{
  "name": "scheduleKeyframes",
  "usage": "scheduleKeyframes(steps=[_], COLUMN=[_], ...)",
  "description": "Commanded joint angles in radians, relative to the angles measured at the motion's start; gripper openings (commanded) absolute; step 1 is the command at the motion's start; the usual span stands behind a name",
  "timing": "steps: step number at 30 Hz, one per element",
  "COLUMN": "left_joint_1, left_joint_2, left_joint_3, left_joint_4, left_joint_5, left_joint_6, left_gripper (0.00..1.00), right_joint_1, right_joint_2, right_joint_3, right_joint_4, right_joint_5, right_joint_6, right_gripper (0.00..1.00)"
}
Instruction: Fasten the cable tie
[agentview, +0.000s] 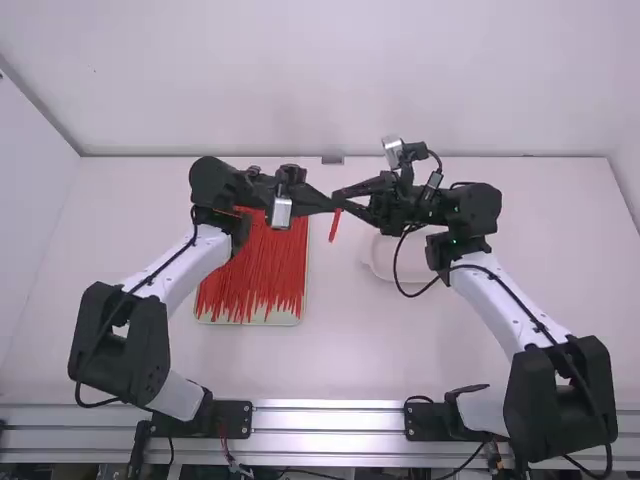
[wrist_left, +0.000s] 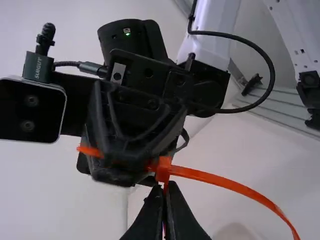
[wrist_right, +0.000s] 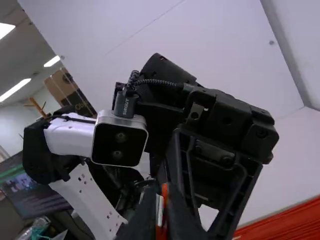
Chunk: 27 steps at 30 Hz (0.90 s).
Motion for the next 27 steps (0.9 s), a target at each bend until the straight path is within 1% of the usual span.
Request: scheduleKeyframes(steps=[1,8,14,21,26,27], left_joint_1=[0.003,0.003,0.003,0.003,0.003,0.003], left_joint_2=[-0.009,-0.009,-0.009,-0.009,-0.009,-0.009], left_joint_3=[-0.008,-0.008,-0.008,-0.008,-0.008,-0.008], left_joint_4=[0.005,-0.014,-0.09,-0.324,-0.518,-0.584], left_joint_5=[-0.007,0.001,0.008,0.0,0.0,-0.001], left_joint_6=[-0.011,-0.013,0.034,0.212,0.342,0.385], left_gripper=[0.02,0.02,0.02,0.02,0.02,0.02], right_joint_1=[-0.003,0.0,-0.003,0.006,-0.003,-0.002], right_joint_2=[0.001,0.001,0.001,0.001,0.001,0.001], right_joint_3=[0.026,0.026,0.026,0.026,0.026,0.026], right_joint_4=[0.009,0.009,0.009,0.009,0.01,0.01], right_joint_5=[0.001,0.004,0.023,0.029,0.031,0.031], right_joint_6=[0.003,-0.001,0.0,-0.013,-0.023,-0.023], right_gripper=[0.0,0.0,0.0,0.0,0.0,0.0])
